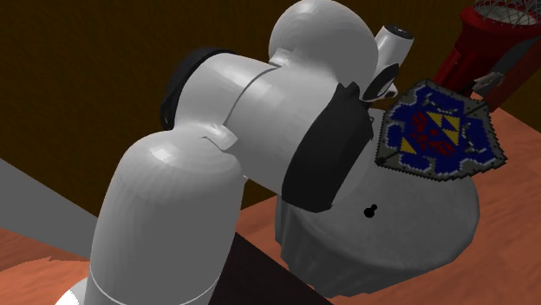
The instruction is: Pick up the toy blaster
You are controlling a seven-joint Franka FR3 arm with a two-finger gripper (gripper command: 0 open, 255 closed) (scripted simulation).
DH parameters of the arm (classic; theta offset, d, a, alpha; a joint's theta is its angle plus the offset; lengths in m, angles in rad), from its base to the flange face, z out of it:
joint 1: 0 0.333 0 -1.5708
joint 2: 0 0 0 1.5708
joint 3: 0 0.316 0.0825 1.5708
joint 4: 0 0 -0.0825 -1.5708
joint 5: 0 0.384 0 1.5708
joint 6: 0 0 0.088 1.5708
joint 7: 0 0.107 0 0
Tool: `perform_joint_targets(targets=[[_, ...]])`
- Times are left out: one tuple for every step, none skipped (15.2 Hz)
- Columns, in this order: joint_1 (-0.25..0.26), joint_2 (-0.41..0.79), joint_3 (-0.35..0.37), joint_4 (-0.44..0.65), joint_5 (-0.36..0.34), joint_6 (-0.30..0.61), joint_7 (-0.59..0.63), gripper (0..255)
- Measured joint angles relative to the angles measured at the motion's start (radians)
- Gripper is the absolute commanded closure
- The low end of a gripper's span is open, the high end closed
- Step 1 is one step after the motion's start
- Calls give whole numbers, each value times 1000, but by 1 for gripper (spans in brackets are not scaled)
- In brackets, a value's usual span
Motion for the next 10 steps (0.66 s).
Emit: perform_joint_targets(targets=[[0, -8, 0, 1, -1, -9, 2, 255], [1, -14, -1, 6, -2, -20, 3, 255], [0, -22, -1, 5, -2, -27, 4, 255], [1, -23, -2, 18, -3, -41, 7, 255], [1, -28, -2, 25, -4, -52, 9, 255], [1, -32, -2, 31, -5, -63, 10, 255], [0, -37, -3, 37, -6, -73, 11, 255], [0, -46, -3, 35, -7, -80, 12, 255], [1, -54, -3, 34, -7, -88, 14, 255], [0, -54, -4, 45, -8, -98, 14, 255]])
